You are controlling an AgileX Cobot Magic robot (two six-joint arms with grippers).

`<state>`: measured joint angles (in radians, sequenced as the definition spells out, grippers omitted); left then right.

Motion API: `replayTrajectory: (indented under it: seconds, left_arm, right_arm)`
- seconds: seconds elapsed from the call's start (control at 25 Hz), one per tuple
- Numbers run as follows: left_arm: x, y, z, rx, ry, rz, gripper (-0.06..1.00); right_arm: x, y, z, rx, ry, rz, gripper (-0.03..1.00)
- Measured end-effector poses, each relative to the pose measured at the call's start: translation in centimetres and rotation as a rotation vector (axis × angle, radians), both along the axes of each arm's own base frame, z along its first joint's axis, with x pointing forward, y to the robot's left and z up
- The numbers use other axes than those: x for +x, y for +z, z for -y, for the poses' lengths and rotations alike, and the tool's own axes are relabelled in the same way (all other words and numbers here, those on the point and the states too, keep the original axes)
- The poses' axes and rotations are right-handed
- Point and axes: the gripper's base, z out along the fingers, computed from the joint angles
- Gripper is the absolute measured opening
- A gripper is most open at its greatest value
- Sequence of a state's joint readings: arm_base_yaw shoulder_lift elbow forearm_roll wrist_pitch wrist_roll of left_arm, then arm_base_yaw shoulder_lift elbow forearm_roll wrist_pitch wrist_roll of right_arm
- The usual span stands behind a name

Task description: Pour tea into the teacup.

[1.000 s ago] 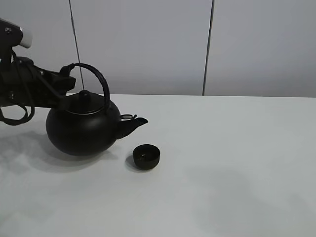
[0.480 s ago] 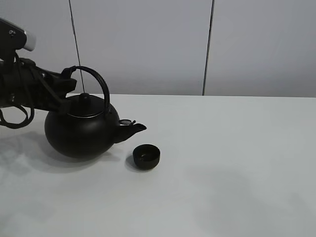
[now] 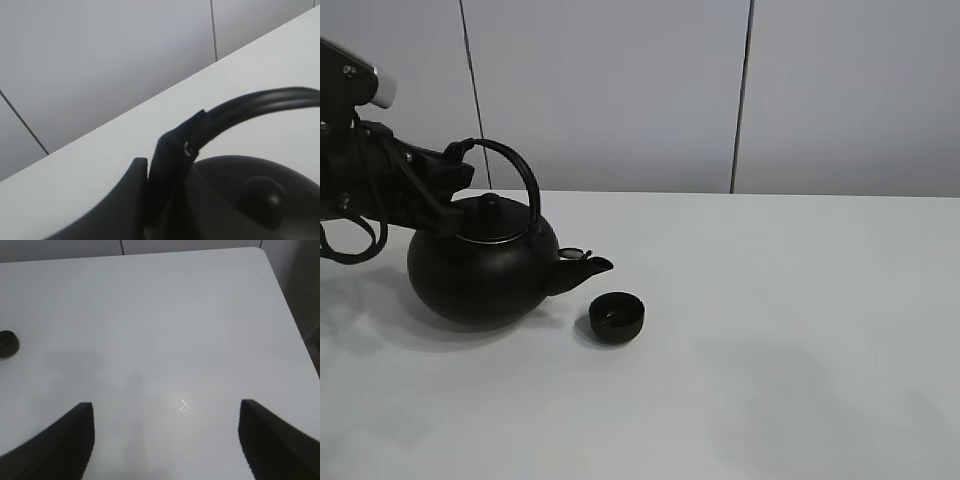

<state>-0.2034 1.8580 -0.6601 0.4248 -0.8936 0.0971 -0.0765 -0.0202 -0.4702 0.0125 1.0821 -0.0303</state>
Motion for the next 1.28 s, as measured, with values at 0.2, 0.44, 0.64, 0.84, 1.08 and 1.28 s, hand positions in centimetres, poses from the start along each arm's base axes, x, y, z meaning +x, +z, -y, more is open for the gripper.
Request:
replayTrajectory:
  seconds: [0.2, 0.44, 0.64, 0.84, 1.08, 1.28]
  left_arm:
    - [-0.01, -0.05, -0.01, 0.025, -0.005, 0.008, 0.12]
    - [0.01, -0.03, -0.01, 0.034, -0.008, 0.015, 0.12]
    - [0.01, -0.03, -0.01, 0.036, -0.009, 0.016, 0.12]
    - [0.16, 0.15, 0.26, 0.043, -0.024, 0.027, 0.12]
    - [0.27, 0.29, 0.43, 0.044, -0.03, 0.032, 0.12]
    - [0.25, 0.27, 0.49, 0.047, -0.032, 0.032, 0.12]
  right_arm:
    - [0.0, 0.0, 0.0, 0.0, 0.0, 0.0, 0.54]
    - [0.0, 0.0, 0.0, 0.0, 0.0, 0.0, 0.54]
    - [0.0, 0.0, 0.0, 0.0, 0.0, 0.0, 0.54]
    - [0.0, 0.0, 0.0, 0.0, 0.0, 0.0, 0.54]
    - [0.01, 0.01, 0.0, 0.0, 0.0, 0.001, 0.54]
    - [0.01, 0.01, 0.0, 0.0, 0.0, 0.001, 0.54]
